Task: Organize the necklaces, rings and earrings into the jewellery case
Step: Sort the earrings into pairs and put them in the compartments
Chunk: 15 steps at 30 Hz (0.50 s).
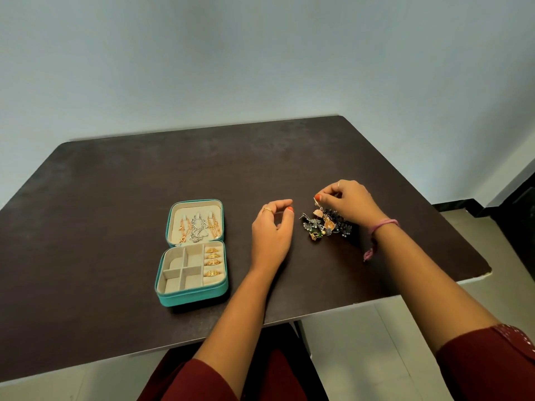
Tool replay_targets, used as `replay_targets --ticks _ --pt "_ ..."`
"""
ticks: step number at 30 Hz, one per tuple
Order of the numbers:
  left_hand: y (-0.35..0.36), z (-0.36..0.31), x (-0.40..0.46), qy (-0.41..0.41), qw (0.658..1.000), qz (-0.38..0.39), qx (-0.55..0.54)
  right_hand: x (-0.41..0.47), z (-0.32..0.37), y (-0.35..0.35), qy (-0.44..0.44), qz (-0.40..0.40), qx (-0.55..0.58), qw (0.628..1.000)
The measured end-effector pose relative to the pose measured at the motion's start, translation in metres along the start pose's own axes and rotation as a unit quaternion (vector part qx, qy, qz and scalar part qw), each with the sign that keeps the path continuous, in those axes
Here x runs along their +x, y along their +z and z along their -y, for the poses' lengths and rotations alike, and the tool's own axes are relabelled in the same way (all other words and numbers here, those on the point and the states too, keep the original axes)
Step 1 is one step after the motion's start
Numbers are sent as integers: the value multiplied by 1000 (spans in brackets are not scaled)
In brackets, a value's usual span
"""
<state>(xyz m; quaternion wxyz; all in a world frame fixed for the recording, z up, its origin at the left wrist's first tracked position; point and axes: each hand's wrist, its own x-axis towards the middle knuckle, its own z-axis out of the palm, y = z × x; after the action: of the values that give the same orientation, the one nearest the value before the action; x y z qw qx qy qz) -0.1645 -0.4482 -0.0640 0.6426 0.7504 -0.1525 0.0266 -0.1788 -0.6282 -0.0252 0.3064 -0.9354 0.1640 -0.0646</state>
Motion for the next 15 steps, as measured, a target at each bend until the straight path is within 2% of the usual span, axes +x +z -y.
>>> replay_targets --ticks 5,8,15 --pt "0 -3 -2 27 999 7 -22 -14 3 -6 -48 -31 186 981" --pt "-1 -5 -5 37 998 21 -51 -22 9 -7 -51 -11 271 961" --pt "-4 -8 -7 58 991 71 -95 -34 26 -6 -69 119 284 949"
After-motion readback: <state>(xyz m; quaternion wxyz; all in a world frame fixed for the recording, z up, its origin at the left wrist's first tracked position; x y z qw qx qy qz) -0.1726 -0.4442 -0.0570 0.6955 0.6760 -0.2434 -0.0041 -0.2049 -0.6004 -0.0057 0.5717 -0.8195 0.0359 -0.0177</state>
